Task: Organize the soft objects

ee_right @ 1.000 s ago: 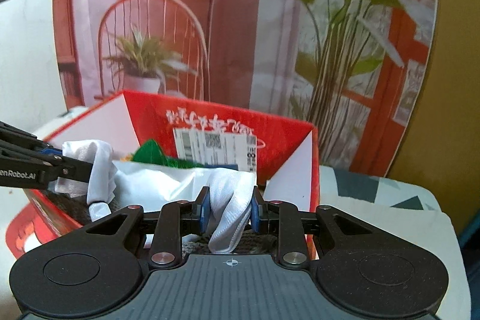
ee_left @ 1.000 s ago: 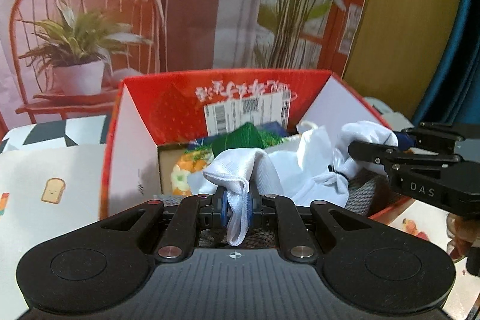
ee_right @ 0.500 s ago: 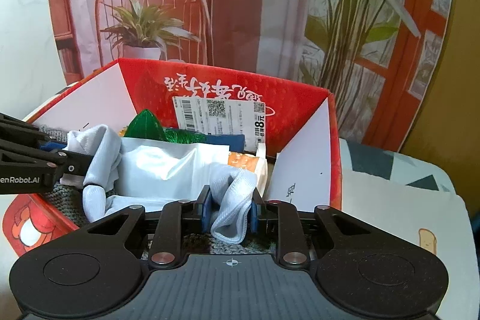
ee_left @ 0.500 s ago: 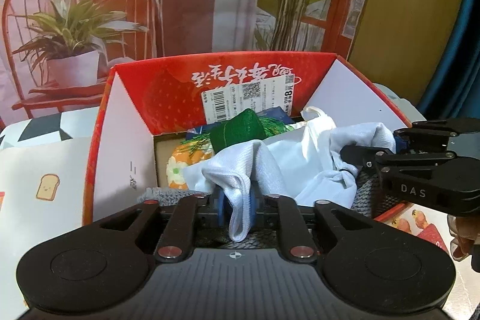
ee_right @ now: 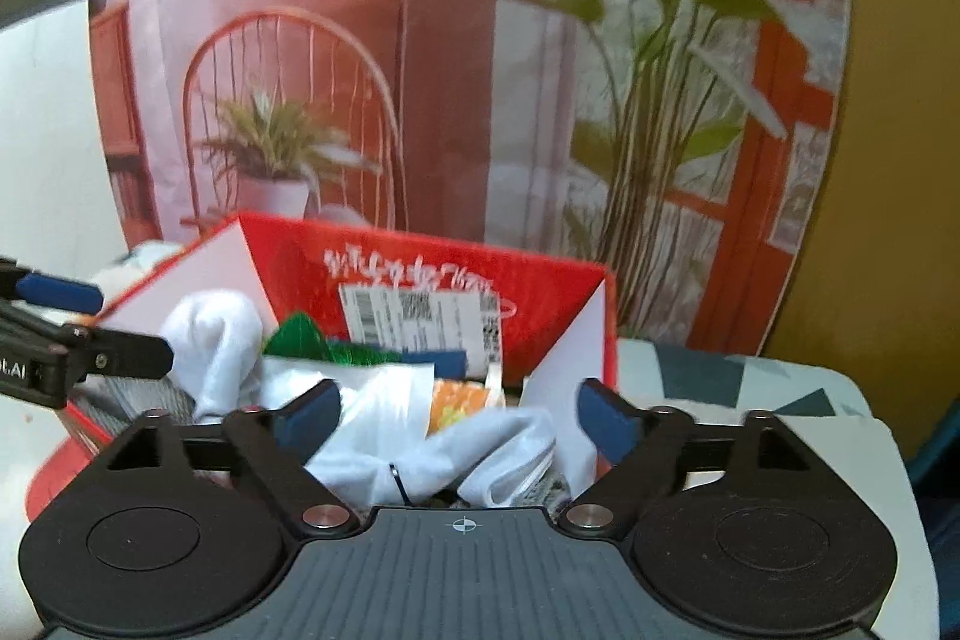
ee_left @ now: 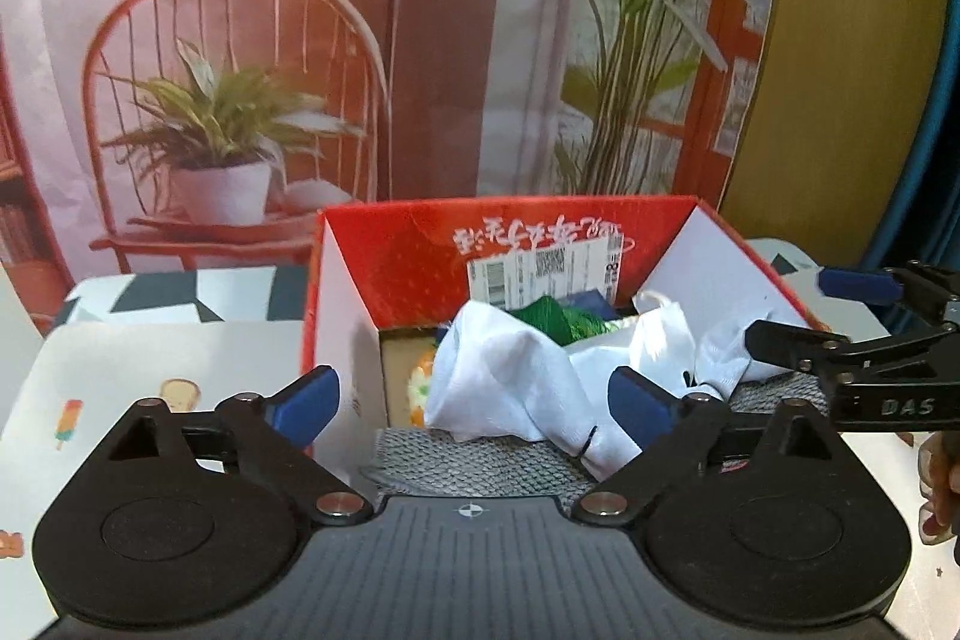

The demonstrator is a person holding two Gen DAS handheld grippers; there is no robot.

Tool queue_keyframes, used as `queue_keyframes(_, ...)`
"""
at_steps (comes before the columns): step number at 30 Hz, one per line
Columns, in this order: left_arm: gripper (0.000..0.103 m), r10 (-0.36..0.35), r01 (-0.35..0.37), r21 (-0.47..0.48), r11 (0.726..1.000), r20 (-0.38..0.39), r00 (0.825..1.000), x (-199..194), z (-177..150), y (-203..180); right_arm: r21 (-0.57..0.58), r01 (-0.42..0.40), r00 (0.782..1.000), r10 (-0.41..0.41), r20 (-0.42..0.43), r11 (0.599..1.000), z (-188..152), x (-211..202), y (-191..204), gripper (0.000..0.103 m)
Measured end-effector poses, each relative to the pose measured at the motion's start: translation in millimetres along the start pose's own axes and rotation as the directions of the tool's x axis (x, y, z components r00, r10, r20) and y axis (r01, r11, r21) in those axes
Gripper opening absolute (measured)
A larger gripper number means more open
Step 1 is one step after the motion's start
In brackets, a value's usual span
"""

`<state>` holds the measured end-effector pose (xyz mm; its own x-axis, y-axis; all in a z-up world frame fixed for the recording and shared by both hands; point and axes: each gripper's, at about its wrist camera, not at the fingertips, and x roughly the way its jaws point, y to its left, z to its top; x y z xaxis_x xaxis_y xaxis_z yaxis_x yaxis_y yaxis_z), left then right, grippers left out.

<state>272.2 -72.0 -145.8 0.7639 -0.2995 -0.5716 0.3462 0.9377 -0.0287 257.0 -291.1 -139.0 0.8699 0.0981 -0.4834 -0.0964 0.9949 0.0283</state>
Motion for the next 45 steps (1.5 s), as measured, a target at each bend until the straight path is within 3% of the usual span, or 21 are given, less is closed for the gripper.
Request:
queue_keyframes(3,0.103,0.014,-0.014,-0.003,1.000,0.031,0.999,-15.5,1.3,-0.9,0.028,0.010,0.999,-0.011,0.033,1.000,4.6,-16.4,-3.2,0.102)
queue_keyframes(8,0.103,0.080,-0.079,-0.018,0.997,0.078,0.994,-43.5,3.8,-2.1,0.078,0.000,0.998,-0.005,0.069,0.997,11.4,-44.9,-7.6,0.103)
queue_keyframes(13,0.103,0.104,-0.096,-0.069,0.993,0.124,0.987,-84.1,4.5,-0.2,0.138,-0.007,0.992,-0.010,0.122,0.990,16.1,-80.5,-7.6,0.103)
queue_keyframes(18,0.103,0.213,-0.207,-0.051,0.977,0.184,0.960,-137.1,2.4,-12.3,0.152,0.005,0.988,-0.029,0.152,0.988,24.5,-122.6,2.1,0.103)
queue_keyframes(21,0.103,0.187,-0.177,-0.065,0.982,0.222,0.957,-172.3,1.1,-15.3,0.134,0.036,0.988,-0.056,0.144,0.990,30.5,-150.0,13.2,0.103)
queue_keyframes(25,0.103,0.177,-0.164,-0.075,0.984,0.245,0.953,-216.1,0.6,-22.8,0.136,0.011,0.985,-0.034,0.166,0.991,32.5,-191.0,27.3,0.103)
queue_keyframes(29,0.103,0.184,-0.168,-0.081,0.983,0.265,0.947,-256.7,-3.8,-30.8,0.147,0.063,0.972,-0.094,0.217,0.987,31.5,-236.7,41.8,0.103)
queue_keyframes(32,0.103,0.204,-0.196,-0.055,0.979,0.276,0.939,-281.4,-8.2,-38.1,0.169,0.054,0.968,-0.093,0.234,0.984,32.2,-263.8,44.4,0.103)
queue_keyframes(36,0.103,0.246,-0.243,-0.049,0.969,0.317,0.916,-308.7,-12.6,-47.0,0.144,0.062,0.960,-0.098,0.261,0.988,32.8,-297.8,52.6,0.103)
queue_keyframes(45,0.103,0.225,-0.213,-0.074,0.974,0.346,0.911,-337.6,-24.5,-62.3,0.098,0.078,0.952,-0.104,0.289,0.992,25.4,-337.8,72.5,0.103)
